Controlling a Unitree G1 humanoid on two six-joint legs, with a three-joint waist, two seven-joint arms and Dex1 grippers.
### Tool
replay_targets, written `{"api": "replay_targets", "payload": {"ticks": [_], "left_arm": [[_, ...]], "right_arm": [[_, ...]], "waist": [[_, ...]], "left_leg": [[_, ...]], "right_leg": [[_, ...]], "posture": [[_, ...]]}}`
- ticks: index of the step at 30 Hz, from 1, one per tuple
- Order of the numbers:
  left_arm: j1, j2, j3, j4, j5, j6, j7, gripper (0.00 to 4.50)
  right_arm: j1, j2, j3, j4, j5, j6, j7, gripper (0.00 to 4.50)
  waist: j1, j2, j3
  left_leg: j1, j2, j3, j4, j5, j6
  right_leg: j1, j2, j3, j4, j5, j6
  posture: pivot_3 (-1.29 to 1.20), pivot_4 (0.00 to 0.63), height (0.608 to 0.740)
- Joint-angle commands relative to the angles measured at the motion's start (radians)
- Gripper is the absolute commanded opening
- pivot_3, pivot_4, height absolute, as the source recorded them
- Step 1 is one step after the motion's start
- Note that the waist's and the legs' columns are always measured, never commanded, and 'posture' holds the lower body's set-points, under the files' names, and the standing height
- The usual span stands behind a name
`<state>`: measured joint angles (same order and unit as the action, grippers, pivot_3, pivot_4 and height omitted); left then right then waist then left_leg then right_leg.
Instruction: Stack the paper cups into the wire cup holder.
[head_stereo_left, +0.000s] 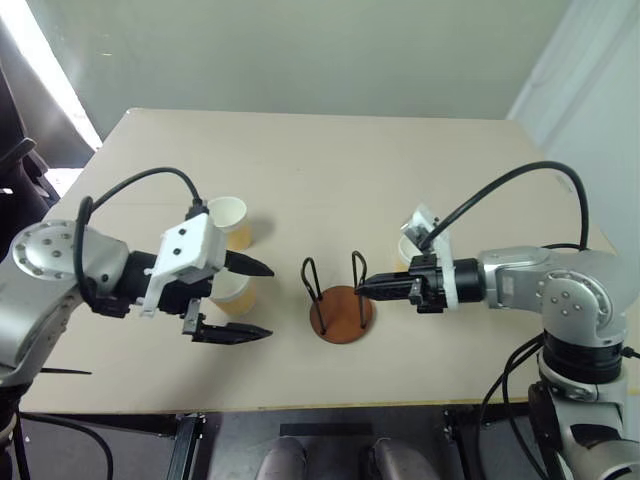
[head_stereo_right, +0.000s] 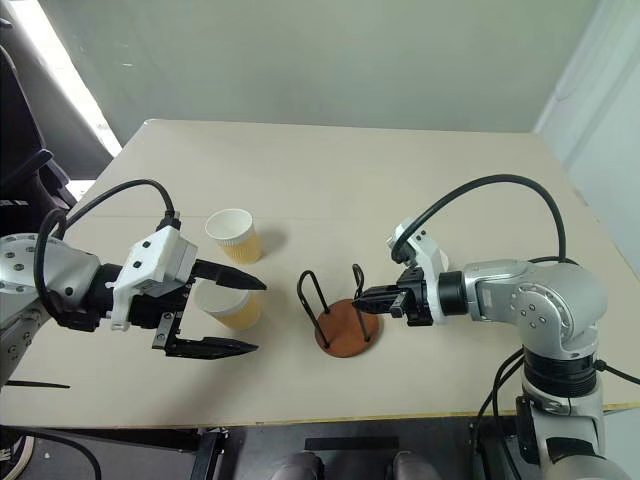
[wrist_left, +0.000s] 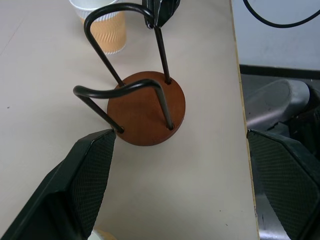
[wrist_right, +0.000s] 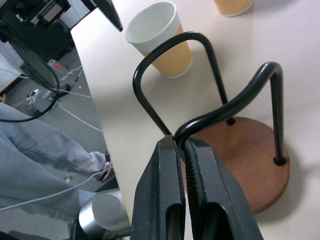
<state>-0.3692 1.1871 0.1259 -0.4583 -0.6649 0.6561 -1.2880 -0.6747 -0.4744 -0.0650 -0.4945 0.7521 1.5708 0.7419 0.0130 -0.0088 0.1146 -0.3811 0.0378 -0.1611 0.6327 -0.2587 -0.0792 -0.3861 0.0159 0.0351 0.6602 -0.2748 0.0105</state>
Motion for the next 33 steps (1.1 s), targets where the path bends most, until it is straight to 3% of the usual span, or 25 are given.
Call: {"api": "replay_targets", "payload": {"ticks": [1,2,8,12,17,21,26,33], "left_arm": [[-0.01,0.023,-0.008,0.002,0.022,-0.013,-0.017,4.5],[-0.012,0.024,-0.01,0.004,0.025,-0.015,-0.019,4.5],[-0.02,0.024,-0.016,0.025,0.048,-0.025,-0.029,4.5],[-0.018,0.027,-0.024,0.044,0.076,-0.047,-0.039,4.5],[-0.028,0.028,-0.008,0.087,0.1,-0.076,-0.05,4.5],[-0.025,0.024,0.007,0.105,0.102,-0.092,-0.051,4.5],[-0.059,0.0,0.016,0.094,0.08,-0.079,-0.024,4.5],[-0.011,0.02,0.063,0.047,0.061,-0.04,0.002,4.5]], "right_arm": [[0.034,-0.051,0.038,-0.029,0.012,-0.059,0.002,0.02],[0.037,-0.061,0.044,-0.026,0.014,-0.072,0.004,0.02],[0.035,-0.162,0.104,-0.026,0.014,-0.167,0.042,2.0],[0.039,-0.362,0.145,-0.055,-0.036,-0.382,0.216,3.49],[0.0,-0.589,0.085,0.006,-0.054,-0.612,0.476,3.49],[-0.052,-0.66,0.105,0.072,-0.124,-0.737,0.547,3.49],[-0.076,-0.55,0.367,0.243,-0.458,-0.98,0.474,3.49],[-0.123,-0.451,0.472,0.452,-0.61,-1.147,0.547,3.49]], "waist": [[0.0,0.0,0.0],[0.0,0.0,0.0],[0.0,0.0,0.0],[0.006,0.0,0.0],[0.01,0.0,0.0],[0.005,-0.001,0.0],[0.002,-0.004,-0.002],[0.004,-0.003,-0.001]], "left_leg": [[0.0,0.0,0.0,0.0,0.0,0.0],[0.0,0.0,0.0,0.0,0.0,0.0],[-0.001,0.0,0.0,0.0,0.0,0.0],[-0.003,0.0,0.0,0.0,-0.001,0.001],[-0.004,0.0,0.004,-0.001,-0.002,0.002],[-0.004,0.0,0.005,-0.001,-0.002,0.003],[0.0,0.002,0.001,0.0,-0.009,0.015],[-0.004,0.001,0.002,0.005,-0.008,0.014]], "right_leg": [[0.0,0.0,0.0,0.0,0.0,0.0],[0.0,0.0,0.0,0.0,0.0,0.0],[0.0,0.0,0.0,0.0,0.0,0.0],[-0.001,-0.001,0.0,-0.002,0.0,0.001],[0.0,0.0,0.0,-0.005,0.0,0.001],[0.0,0.0,0.001,-0.005,0.0,0.001],[0.003,0.0,0.001,-0.004,0.0,0.001],[-0.002,-0.001,0.003,0.0,0.0,0.002]], "posture": [[0.0,0.15,0.74],[0.0,0.15,0.74],[0.0,0.15,0.74],[0.0,0.15,0.74],[0.0,0.15,0.74],[0.0,0.15,0.74],[0.0,0.15,0.74],[0.0,0.15,0.74]]}}
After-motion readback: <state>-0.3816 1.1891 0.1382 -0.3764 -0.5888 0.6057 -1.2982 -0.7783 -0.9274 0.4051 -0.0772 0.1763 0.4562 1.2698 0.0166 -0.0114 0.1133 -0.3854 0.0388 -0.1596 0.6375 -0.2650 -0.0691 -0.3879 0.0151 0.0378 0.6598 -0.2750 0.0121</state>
